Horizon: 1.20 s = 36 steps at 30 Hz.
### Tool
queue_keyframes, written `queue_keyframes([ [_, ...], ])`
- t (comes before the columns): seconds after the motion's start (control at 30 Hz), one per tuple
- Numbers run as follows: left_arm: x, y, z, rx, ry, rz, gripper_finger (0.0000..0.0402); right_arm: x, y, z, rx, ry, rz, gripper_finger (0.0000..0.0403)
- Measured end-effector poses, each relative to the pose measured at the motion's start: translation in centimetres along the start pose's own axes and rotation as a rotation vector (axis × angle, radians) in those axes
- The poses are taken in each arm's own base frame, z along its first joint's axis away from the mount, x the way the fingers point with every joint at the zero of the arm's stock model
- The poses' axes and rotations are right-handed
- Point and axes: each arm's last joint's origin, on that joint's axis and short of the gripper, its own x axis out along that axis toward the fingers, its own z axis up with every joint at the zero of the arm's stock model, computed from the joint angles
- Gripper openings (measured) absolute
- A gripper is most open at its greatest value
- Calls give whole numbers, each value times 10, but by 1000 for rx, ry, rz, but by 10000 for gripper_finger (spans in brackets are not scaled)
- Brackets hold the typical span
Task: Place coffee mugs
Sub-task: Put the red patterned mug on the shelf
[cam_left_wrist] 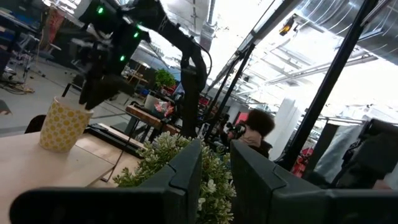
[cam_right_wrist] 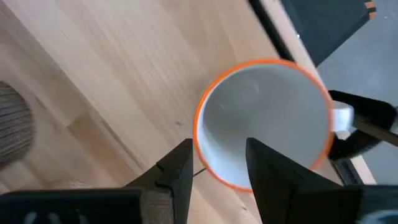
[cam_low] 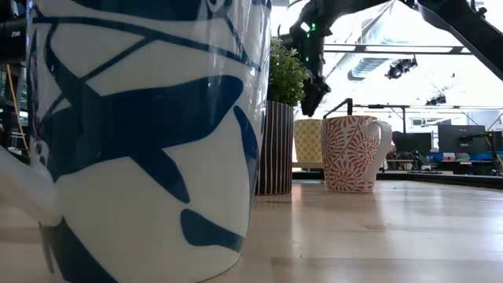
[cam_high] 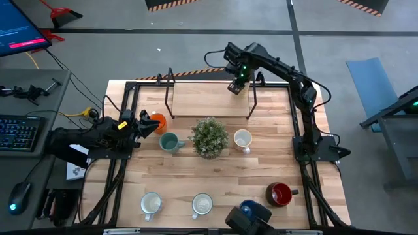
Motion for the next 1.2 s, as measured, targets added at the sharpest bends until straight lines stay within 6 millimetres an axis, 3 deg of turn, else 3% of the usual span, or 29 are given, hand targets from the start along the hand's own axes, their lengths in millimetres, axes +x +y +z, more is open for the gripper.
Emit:
queue_keyframes([
  [0.17,0,0,0,0,0,0,76,-30,8,-5,35,-5,59,124],
  [0.37,0,0,0,0,0,0,76,-68,39,-14,-44,-122,231,124],
  [0.63,0,0,-1,1,8,4,76,-109,95,-46,-306,-216,250,124],
  [0.87,0,0,-1,1,9,4,76,-135,126,-73,-474,-286,232,124],
  [1.0,0,1,-2,3,21,10,76,-134,131,-95,-474,-246,190,124],
  [1.2,0,2,-3,5,34,16,76,-101,123,-148,-395,-115,136,124],
])
